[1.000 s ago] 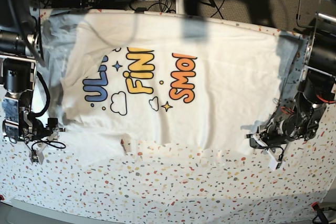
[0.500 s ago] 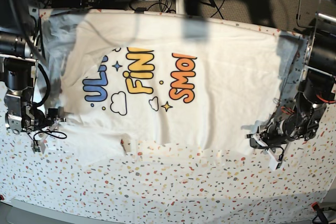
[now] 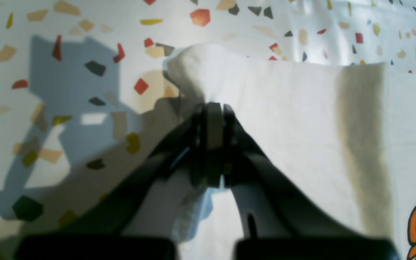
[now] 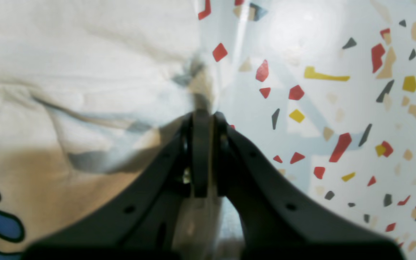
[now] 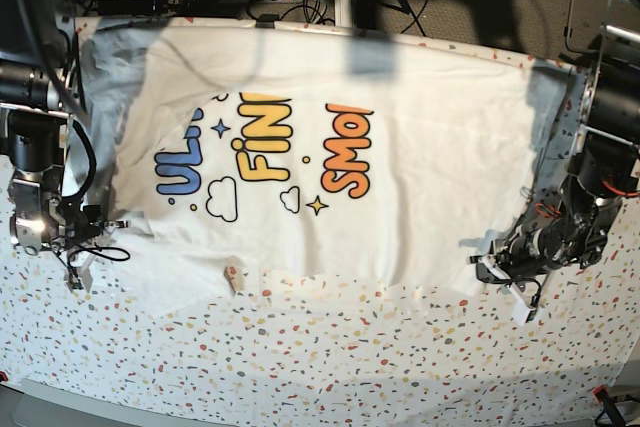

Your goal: Fold the T-shirt properly

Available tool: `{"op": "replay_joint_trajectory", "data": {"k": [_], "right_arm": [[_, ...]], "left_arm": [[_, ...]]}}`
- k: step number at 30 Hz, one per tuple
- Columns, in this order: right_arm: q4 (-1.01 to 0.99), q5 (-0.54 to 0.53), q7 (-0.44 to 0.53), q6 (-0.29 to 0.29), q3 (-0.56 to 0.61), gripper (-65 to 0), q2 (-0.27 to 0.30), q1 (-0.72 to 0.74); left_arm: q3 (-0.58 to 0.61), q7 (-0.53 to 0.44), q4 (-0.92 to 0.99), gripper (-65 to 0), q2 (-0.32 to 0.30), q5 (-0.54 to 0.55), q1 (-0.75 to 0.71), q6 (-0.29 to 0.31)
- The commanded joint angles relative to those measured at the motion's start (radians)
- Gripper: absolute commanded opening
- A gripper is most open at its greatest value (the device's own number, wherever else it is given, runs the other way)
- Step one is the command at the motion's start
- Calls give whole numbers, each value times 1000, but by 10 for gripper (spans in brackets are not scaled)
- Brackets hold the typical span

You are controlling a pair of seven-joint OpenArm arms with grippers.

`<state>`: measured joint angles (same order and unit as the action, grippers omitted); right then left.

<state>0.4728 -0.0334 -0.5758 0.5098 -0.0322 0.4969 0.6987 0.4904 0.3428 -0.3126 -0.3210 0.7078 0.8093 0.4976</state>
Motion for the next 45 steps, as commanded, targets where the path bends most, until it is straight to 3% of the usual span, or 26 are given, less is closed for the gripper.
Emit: {"op": "replay_joint_trajectory", "data": {"k": [1,4,10,12,16,20,24,28,33,39,45], "right_arm": [[10,-11,-8,16,-1,-650,16,27],[22,-23,-8,50,-1,-650,16,26],[65,-25,-9,51,-1,-650,16,26],[82,-35,-8,51,-1,-650,16,26],[128,-37,-8,55,-1,-650,17,18],[210,-42,-9,129,-1,-650,17,-21],[311,-56,-13,146,-1,-650,19,-90],[432,-57,-15,146,-1,-650,28,-172],[575,-108,-51,145,-2,-650,54,-254],[684,-184,-71,117,-8,-650,94,-307],[804,-189,-106,113,-11,-650,96,-364]], "left_arm": [[-6,-23,-11,-650,-9,15,40,5],[-6,-22,-11,-650,-9,14,42,5],[-6,-19,-16,-650,-10,7,42,5],[-8,-5,-38,-650,-10,-39,41,4],[-8,87,-123,-650,-14,-61,40,4],[-8,199,-233,-650,-14,-61,38,4],[-8,308,-323,-650,-15,-61,35,3],[-7,340,-362,-650,-24,-61,35,-46],[-7,347,-366,-650,-66,-60,35,-45],[-8,447,-383,-650,-136,99,33,-19],[-69,478,-498,-650,-176,139,-41,-14]]}}
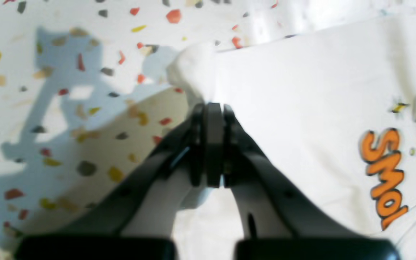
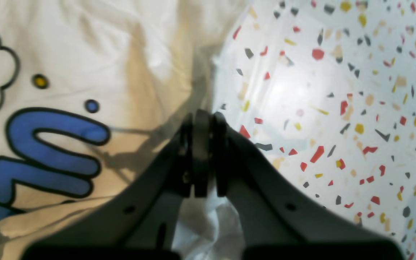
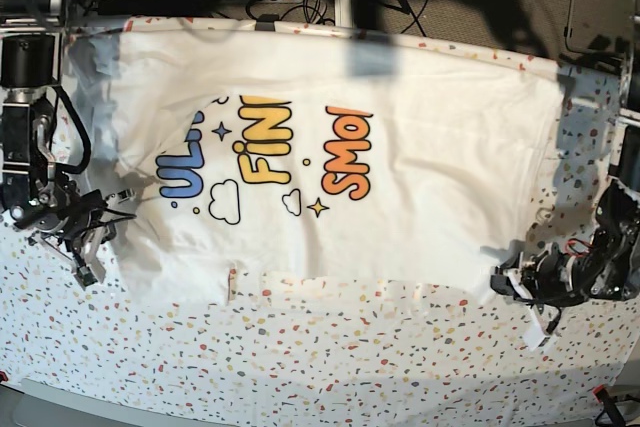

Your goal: Fold the T-shirt properly

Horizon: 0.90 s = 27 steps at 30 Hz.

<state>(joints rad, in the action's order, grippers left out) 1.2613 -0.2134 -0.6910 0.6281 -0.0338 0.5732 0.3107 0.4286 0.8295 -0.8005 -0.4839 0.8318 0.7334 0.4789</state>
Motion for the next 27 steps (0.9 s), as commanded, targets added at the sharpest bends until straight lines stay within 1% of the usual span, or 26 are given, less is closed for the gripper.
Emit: {"op": "replay_joint_trajectory", "data": {"k": [1,4,9,15,21,24,26,27], "right_arm": [[35,-9,9,-12,-13,-650,19,12],[87,-18,-3,-37,-28,-650,19,-25],[182,-104,-24,-37,-111,-650,19,-89],[346,-111,-84,-34,-227,-650,19,-180],[480,-166,-102,-34,-289,-650,19,-299],[515,-164,-103,-34,-316,-650,17,-351],[533,-163,-102,-34,-337,-650,17,-381],[538,-161,-102,-34,-348,-650,17,-393]], "left_arm": [[-35,-2,-47,-650,-15,14,6,6],[-131,24,-169,-650,-16,14,-86,8],[-269,51,-360,-650,-16,7,-218,8],[-376,99,-512,-650,-16,7,-311,8],[-410,153,-600,-650,-18,7,-389,7],[-410,149,-640,-650,-28,5,-435,7],[-410,138,-669,-650,-43,-25,-459,6],[-410,135,-681,-650,-53,-45,-468,-8]]}}
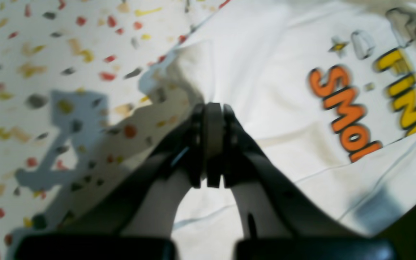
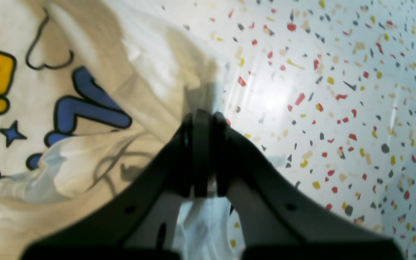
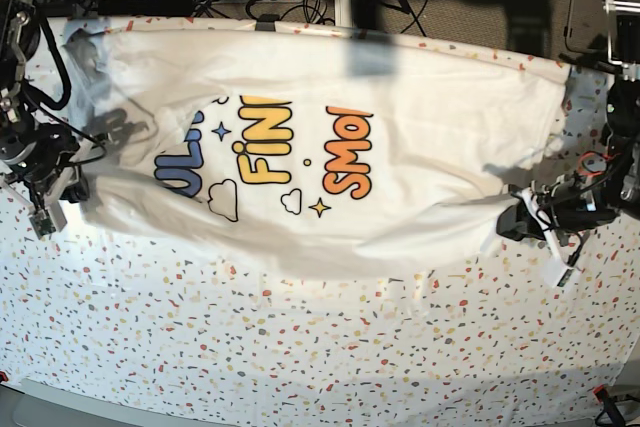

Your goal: Fold the T-shirt properly

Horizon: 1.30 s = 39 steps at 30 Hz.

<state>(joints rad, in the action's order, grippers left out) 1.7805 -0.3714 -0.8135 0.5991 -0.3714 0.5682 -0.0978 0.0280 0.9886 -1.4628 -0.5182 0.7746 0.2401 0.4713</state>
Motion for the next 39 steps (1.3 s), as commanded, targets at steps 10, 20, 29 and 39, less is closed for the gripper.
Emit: {"op": "replay_joint_trajectory", "data": {"k": [10,20,29,39], "right_arm": [[22,6,19,-4,-104,-650,22,-27],[22,106,-14,-5,-114,-650,22,-27],[22,98,-103,-4,-114,-650,19,-27],[21,104,-150,36,-114,-650,-112,-27]], "left_arm": [[-10,-36,-58,-650,-70,-56,-2,-39],[-10,-23,-58,-650,-70,-102,-8,-83],[-10,33,-58,-650,-76,-101,-16,-83],[-10,-12,-158,-650,-84,-152,-152,-95]]}}
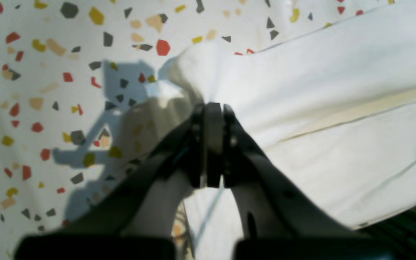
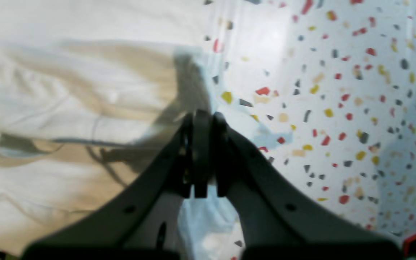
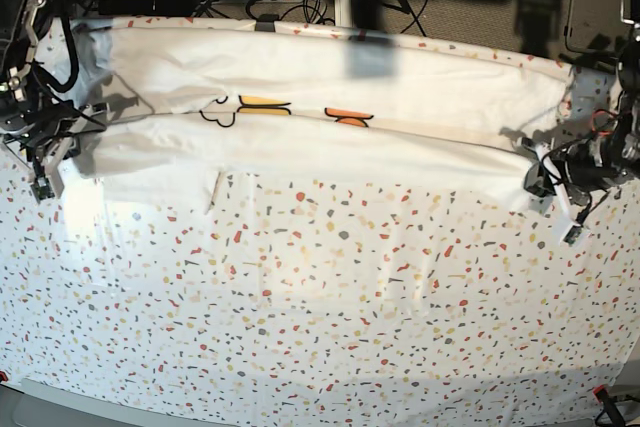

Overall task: Fold the T-shirt properly
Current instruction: 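Fold the held shirt edge over the printed front with both grippers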

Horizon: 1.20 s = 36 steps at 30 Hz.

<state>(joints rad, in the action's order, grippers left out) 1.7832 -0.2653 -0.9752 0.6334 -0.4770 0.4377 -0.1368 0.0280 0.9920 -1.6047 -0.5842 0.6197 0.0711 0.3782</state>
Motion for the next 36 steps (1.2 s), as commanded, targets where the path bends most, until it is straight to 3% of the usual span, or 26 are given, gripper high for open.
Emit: {"op": "replay_joint_trajectory", "data": {"k": [1,6,11,21,26,29,31,36], "right_arm": [[19,1,12,3,-8,-650,5,11],[19,4,-7,3,-8,-650,-37,11],[19,55,-12,2,-8,-650,-39,11],[18,35,-58,2,-8,-650,-42,11],[18,26,-58,2,-8,-423,-42,11],[19,26,-58,2,-8,-358,-42,11],[18,26,-58,2,-8,-355,-42,11],[19,26,-55,2,-8,-355,-42,16]], "left_arm": [[-10,-28,-22,-650,-17,-21,8,-20],[-10,-27,-25,-650,-18,-96,-8,-57],[-10,-24,-25,-650,-18,-97,-7,-57],[-10,-16,-25,-650,-18,-97,-8,-57],[-10,-15,-25,-650,-18,-97,-8,-56],[-10,-16,-25,-460,-17,-125,-8,-57],[-10,-14,-25,-378,-18,-175,-8,-57],[-10,6,-25,-369,-18,-301,-7,-58]]}}
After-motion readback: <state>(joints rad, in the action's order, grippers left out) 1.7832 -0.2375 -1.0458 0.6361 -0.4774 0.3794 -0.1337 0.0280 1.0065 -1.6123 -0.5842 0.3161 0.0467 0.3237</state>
